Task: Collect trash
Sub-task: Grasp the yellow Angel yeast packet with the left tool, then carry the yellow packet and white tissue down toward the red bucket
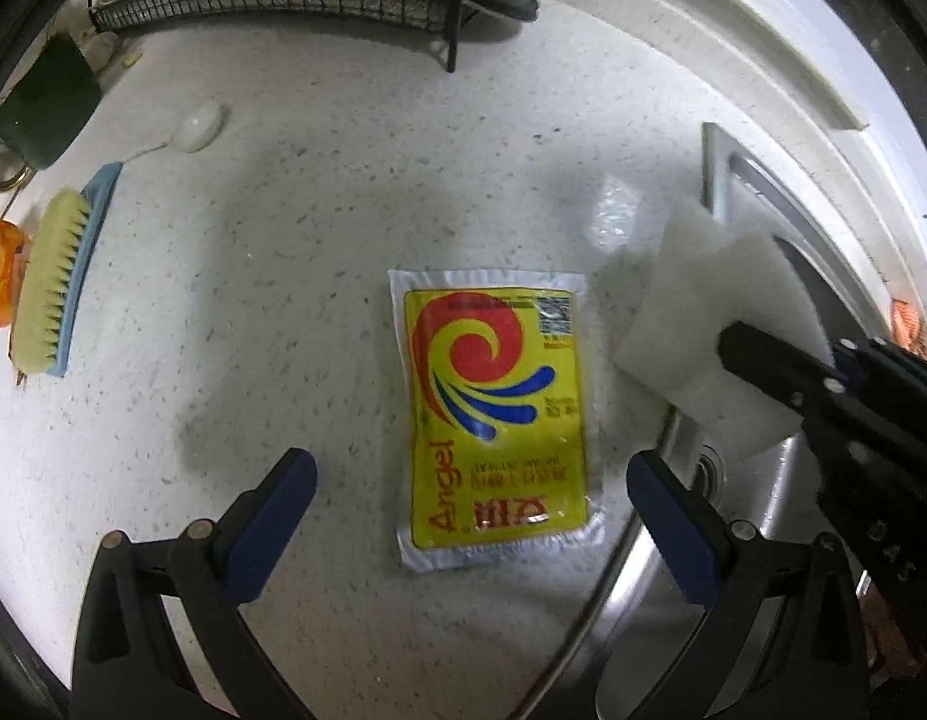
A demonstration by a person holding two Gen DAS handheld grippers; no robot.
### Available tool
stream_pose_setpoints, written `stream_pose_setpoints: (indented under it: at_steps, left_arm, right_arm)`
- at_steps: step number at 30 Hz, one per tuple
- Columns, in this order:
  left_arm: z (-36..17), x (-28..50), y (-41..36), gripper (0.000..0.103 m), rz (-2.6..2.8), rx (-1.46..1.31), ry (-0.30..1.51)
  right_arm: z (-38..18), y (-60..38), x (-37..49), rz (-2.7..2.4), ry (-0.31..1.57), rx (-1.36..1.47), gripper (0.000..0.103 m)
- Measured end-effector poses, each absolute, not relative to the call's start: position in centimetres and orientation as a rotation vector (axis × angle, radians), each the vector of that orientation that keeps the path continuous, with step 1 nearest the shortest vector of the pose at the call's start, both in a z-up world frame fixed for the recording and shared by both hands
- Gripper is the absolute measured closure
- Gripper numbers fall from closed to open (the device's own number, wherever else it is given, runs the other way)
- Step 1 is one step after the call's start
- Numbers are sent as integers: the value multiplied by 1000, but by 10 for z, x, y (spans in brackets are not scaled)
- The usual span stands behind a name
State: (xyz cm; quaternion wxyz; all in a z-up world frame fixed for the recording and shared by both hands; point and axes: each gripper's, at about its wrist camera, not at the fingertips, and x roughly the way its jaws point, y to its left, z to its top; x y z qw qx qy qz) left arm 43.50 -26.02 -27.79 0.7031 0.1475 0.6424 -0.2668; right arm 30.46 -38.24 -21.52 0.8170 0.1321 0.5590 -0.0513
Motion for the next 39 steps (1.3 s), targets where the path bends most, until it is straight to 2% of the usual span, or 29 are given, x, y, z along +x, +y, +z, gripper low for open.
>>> stream_pose_setpoints:
  at_steps: [7, 10, 12, 17, 21, 39]
  left_arm:
    - [-283, 439, -284, 1, -561, 347, 1426]
    - [-280, 426, -294, 15, -564, 409, 1404]
    - [-278, 420, -301, 34, -555, 438, 1384]
    - [-274, 420, -306, 52, -559, 401, 1395]
    - [-271, 419, -296, 55, -552, 368, 1396]
    - [-214, 391, -240, 56, -549, 266, 1291]
  right_arm:
    - [-218, -389, 307, -114, 1193, 304, 93]
    - [-217, -390, 305, -121, 1192, 323, 93]
    - [-216, -390, 304, -123, 1187, 323, 93]
    - [-215, -390, 300, -128, 1186, 345, 93]
    - [-211, -391, 297, -133, 1182, 346, 93]
    - [-165, -349, 281, -73, 1120, 280, 93]
